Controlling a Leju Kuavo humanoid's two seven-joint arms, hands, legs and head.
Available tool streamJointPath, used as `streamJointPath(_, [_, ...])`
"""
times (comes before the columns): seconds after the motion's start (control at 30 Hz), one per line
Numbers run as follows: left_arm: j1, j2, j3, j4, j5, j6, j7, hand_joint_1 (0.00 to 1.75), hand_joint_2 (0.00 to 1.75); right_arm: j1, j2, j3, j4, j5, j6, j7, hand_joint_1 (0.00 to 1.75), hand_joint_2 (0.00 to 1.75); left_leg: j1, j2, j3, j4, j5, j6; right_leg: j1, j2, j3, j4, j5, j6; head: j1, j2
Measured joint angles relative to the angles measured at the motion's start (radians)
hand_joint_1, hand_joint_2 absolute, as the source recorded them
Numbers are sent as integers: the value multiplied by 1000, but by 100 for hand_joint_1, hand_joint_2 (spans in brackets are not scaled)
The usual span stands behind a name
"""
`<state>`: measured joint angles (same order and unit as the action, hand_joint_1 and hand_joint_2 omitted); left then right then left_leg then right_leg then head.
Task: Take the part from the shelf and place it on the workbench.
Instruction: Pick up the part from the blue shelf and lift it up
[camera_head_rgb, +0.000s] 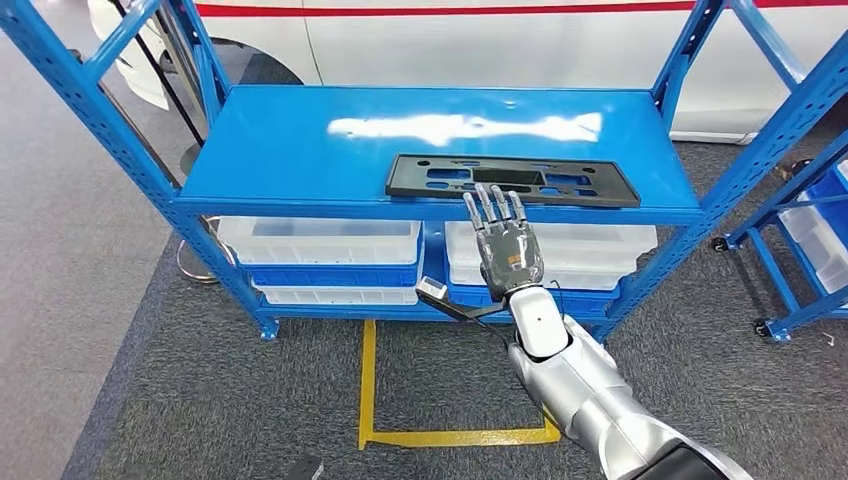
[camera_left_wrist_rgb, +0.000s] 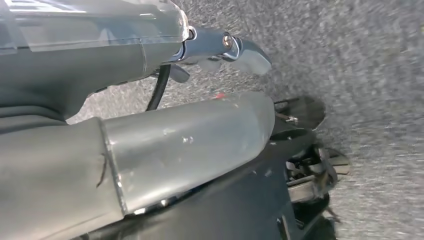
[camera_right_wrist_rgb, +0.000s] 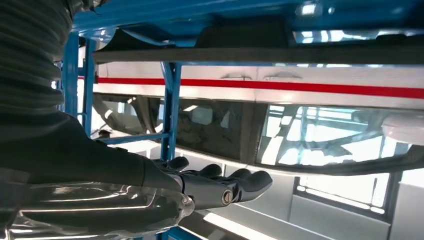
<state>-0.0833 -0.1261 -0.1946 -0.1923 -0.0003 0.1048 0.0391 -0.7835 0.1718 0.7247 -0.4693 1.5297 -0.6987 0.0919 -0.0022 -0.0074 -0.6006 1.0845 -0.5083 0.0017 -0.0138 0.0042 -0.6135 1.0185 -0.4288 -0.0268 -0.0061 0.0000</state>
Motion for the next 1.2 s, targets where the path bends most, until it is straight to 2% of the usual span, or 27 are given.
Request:
streamJointPath(0.07, [0, 1, 0, 0, -2, 0, 0, 0, 0, -6, 1, -10, 18, -7, 2, 1, 0, 175, 8, 1, -67, 126, -47, -11, -1, -3, 8, -2, -4, -3, -3, 0])
streamJointPath(0.1, [1, 1, 0, 0, -3, 0, 0, 0, 0, -8, 1, -14, 29, -10, 7, 1, 0, 175, 13, 1, -102, 181, -59, -16, -1, -3, 9, -1, -7, -3, -2, 0])
streamJointPath(0.13, [2, 2, 0, 0, -5, -1, 0, 0, 0, -8, 1, -20, 40, -14, 16, 1, 0, 175, 17, 1, -123, 205, -53, -21, -3, -3, 12, 1, -11, -2, -2, 0])
streamJointPath(0.17, [4, 2, 0, 0, -7, -1, 0, 0, 0, -8, 1, -25, 50, -18, 26, 2, 0, 175, 21, 1, -125, 192, -28, -25, -5, -3, 14, 4, -15, 0, -2, 0])
streamJointPath(0.23, [5, 3, 0, 0, -11, -2, 1, 0, 0, -11, 1, -34, 64, -26, 48, 4, 0, 175, 27, 2, -82, 74, 53, -32, -10, -1, 21, 11, -27, 9, -2, 0])
streamJointPath(0.27, [5, 4, 0, 0, -12, -3, 1, 0, 0, -14, 1, -38, 70, -27, 55, 6, 0, 175, 27, 2, -55, 14, 78, -34, -10, 0, 22, 16, -33, 15, -4, 0])
streamJointPath(0.3, [4, 4, 0, 0, -12, -4, 1, 0, 0, -17, 1, -41, 75, -28, 59, 7, 0, 175, 26, 2, -37, -27, 90, -30, -9, 1, 21, 19, -36, 22, -4, 0])
streamJointPath(0.33, [3, 5, 0, 0, -13, -4, 1, 0, 0, -19, 1, -43, 80, -28, 62, 7, 0, 175, 24, 2, -30, -44, 87, -25, -7, 1, 19, 21, -38, 28, -5, 0])
streamJointPath(0.4, [3, 6, 0, 0, -13, -4, 1, 0, 0, -22, 1, -47, 88, -28, 64, 8, 0, 175, 21, 0, -28, -50, 79, -7, -6, 2, 19, 17, -40, 38, -6, 0])
streamJointPath(0.47, [5, 6, 0, 0, -13, -4, 1, 0, 0, -24, 1, -51, 93, -30, 70, 10, 0, 175, 21, 0, -20, -58, 79, 9, -9, 0, 16, 33, -56, 48, -5, 0])
streamJointPath(0.5, [5, 6, 0, 0, -13, -4, 1, 0, 0, -26, 1, -53, 95, -32, 74, 12, 0, 175, 22, 0, -15, -61, 79, 16, -9, 0, 1, 67, -76, 50, -5, 0])
streamJointPath(0.57, [3, 6, 0, 0, -14, -4, 1, 0, 0, -27, 1, -57, 101, -39, 80, 14, 0, 175, 19, 1, -10, -64, 75, 27, -9, -1, -65, 192, -126, 52, -4, 0])
streamJointPath(0.6, [3, 6, 0, 0, -14, -4, 1, 0, 0, -26, 0, -58, 104, -41, 82, 13, 0, 175, 17, 1, -8, -63, 72, 30, -8, -1, -102, 254, -144, 52, -4, 0])
streamJointPath(0.63, [4, 6, 0, 0, -14, -4, 1, 0, 0, -24, -1, -59, 108, -43, 83, 13, 0, 175, 14, 0, -5, -63, 70, 33, -7, -1, -128, 291, -145, 50, -4, 0])
streamJointPath(0.67, [5, 6, 0, 0, -14, -4, 1, 0, 0, -22, -1, -60, 112, -44, 84, 12, 0, 175, 11, 0, -2, -63, 67, 35, -7, -1, -136, 290, -128, 47, -4, 0])
streamJointPath(0.7, [6, 6, 0, 0, -14, -3, 2, 0, 0, -21, -2, -61, 114, -45, 84, 11, 0, 175, 8, -2, 3, -63, 63, 35, -4, -1, -124, 250, -93, 41, -4, 0])
streamJointPath(0.73, [7, 6, 0, 0, -14, -3, 2, 0, 0, -21, -2, -63, 116, -45, 84, 10, 0, 175, 5, -2, 9, -63, 59, 35, 0, -1, -97, 182, -50, 33, -4, 0])
streamJointPath(0.8, [7, 5, 0, 0, -14, -2, 2, 0, 0, -22, -2, -67, 118, -45, 83, 8, 0, 175, 0, -3, 16, -62, 52, 29, 9, -2, -43, 63, 0, 18, -4, 0])
streamJointPath(0.83, [6, 5, 0, 0, -14, -1, 2, 0, 0, -22, -2, -69, 119, -45, 83, 7, 0, 175, 0, -3, 17, -62, 50, 26, 13, -2, -29, 34, 5, 14, -5, 0])
streamJointPath(0.87, [6, 5, 0, 0, -14, -1, 2, 0, 0, -21, -2, -70, 120, -45, 83, 7, 0, 175, 0, -3, 17, -63, 49, 21, 16, -2, -24, 26, -1, 11, -5, 0])
streamJointPath(0.97, [7, 5, 0, 0, -14, -1, 2, 0, 0, -22, -2, -71, 121, -45, 83, 7, 0, 175, 1, -1, 18, -55, 35, 6, 9, -1, -9, 7, 0, 4, -6, 0])
streamJointPath(1.03, [6, 6, 0, 0, -14, -1, 2, 0, 0, -23, 0, -72, 121, -45, 82, 7, 0, 175, 4, 1, -15, 22, -6, -4, 2, -3, 5, -5, -1, -4, -8, 0])
streamJointPath(1.1, [7, 6, 0, 0, -14, -1, 2, 0, 0, -22, 2, -73, 122, -44, 83, 7, 0, 175, 10, 1, -86, 153, -56, -12, 2, -4, 10, -5, -6, -7, -9, 0])
streamJointPath(1.13, [8, 6, 0, 0, -14, -1, 2, 0, 0, -20, 2, -73, 123, -43, 83, 7, 0, 175, 13, 1, -115, 199, -64, -17, 2, -4, 12, -4, -9, -7, -9, 0])
streamJointPath(1.17, [9, 6, 0, 0, -14, -1, 2, 0, 0, -19, 3, -73, 124, -43, 83, 7, 0, 175, 15, 1, -128, 209, -51, -20, 1, -4, 15, -2, -13, -6, -10, 0])
streamJointPath(1.2, [9, 7, 0, 0, -14, -1, 2, 0, 0, -18, 3, -73, 125, -43, 83, 7, 0, 175, 18, 1, -119, 178, -19, -22, 0, -3, 18, 0, -18, -4, -10, 0])
